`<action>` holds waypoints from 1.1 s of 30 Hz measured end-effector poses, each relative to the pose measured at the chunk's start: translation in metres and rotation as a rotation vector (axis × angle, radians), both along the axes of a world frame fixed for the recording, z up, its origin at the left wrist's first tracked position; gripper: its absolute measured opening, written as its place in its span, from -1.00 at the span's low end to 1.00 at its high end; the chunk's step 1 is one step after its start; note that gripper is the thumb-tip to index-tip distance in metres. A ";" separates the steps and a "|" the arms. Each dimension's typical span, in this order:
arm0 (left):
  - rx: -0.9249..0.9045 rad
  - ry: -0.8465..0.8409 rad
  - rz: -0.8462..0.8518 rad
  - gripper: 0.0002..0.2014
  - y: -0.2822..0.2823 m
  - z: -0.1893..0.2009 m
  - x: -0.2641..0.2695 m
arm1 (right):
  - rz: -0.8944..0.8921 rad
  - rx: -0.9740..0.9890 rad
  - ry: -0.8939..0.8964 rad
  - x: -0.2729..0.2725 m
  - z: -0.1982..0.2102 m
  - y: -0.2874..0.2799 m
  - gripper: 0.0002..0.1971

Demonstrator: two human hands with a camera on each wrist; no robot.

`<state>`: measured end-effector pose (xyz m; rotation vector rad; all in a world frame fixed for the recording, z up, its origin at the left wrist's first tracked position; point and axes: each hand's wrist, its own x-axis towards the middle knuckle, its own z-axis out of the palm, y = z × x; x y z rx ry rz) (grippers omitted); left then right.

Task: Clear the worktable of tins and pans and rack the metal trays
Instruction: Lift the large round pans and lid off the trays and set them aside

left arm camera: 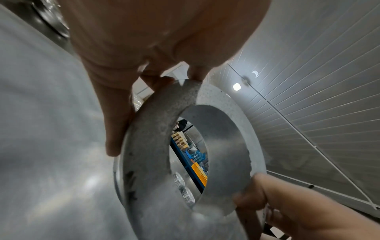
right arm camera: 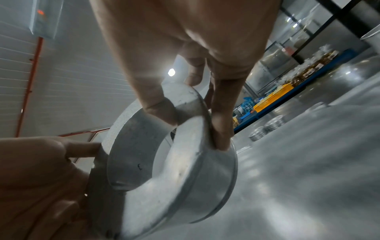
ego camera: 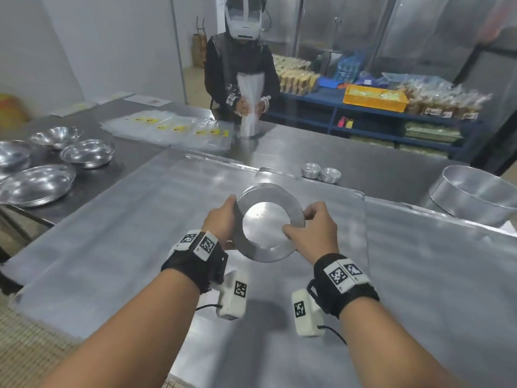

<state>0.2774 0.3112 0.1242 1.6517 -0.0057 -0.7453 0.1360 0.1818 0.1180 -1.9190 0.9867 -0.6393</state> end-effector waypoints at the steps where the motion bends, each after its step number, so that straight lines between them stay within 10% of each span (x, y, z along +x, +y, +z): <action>1: -0.025 0.019 -0.014 -0.55 0.002 -0.003 -0.012 | 0.000 -0.002 -0.017 -0.016 -0.003 0.004 -0.58; 11: -0.310 0.005 -0.213 -0.78 0.020 -0.035 -0.110 | -0.044 0.334 -0.260 -0.133 -0.034 0.021 -0.28; 17: -0.313 -0.022 -0.346 -0.45 0.023 -0.045 -0.146 | -0.224 0.354 -0.229 -0.182 -0.042 0.022 -0.04; 33: -0.136 -0.085 -0.341 -0.62 0.032 -0.074 -0.196 | -0.370 0.340 -0.102 -0.235 -0.066 0.037 -0.85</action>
